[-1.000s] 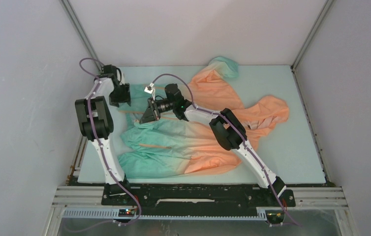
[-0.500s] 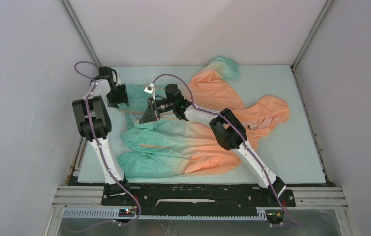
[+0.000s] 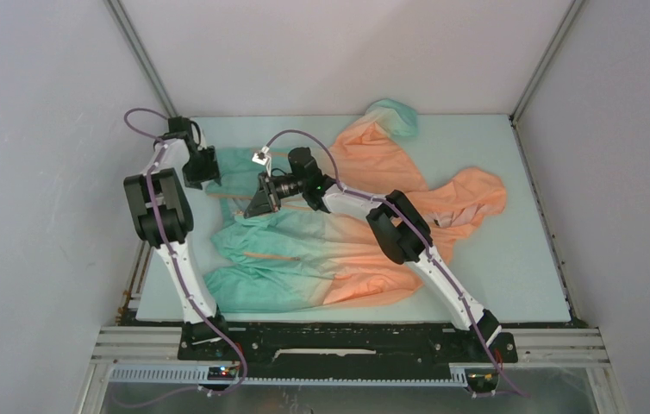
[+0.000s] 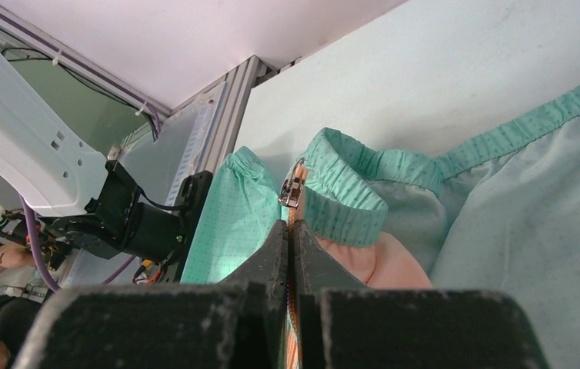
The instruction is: Zip up the jacket
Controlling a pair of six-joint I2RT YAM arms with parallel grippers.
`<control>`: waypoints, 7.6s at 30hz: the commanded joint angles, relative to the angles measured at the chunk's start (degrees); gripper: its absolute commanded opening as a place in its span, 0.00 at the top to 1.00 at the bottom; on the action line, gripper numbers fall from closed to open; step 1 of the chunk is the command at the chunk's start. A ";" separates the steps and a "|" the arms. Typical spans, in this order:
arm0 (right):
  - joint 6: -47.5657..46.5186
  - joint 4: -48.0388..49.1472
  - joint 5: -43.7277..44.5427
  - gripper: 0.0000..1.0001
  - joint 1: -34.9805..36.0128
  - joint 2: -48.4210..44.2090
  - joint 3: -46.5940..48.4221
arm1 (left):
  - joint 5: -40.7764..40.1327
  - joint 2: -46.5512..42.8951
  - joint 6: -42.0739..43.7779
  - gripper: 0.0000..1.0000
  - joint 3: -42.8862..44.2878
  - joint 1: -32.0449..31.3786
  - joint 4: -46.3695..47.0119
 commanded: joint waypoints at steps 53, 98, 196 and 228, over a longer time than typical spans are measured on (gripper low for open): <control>-5.80 -5.31 -2.42 1.00 1.26 -2.37 3.96 | -6.70 -6.42 8.43 0.40 4.91 -4.42 -7.75; -13.96 -15.68 1.22 1.00 1.26 -2.97 5.62 | -1.26 -16.80 -36.26 1.00 -7.62 -6.53 -10.78; 12.41 12.33 2.95 1.00 -0.99 -23.55 -27.37 | 17.88 -86.40 -37.51 0.42 -72.22 -7.96 26.79; 21.05 21.20 3.52 1.00 -0.17 -21.58 -28.01 | 17.99 -96.98 -64.83 0.67 -87.83 -7.29 47.48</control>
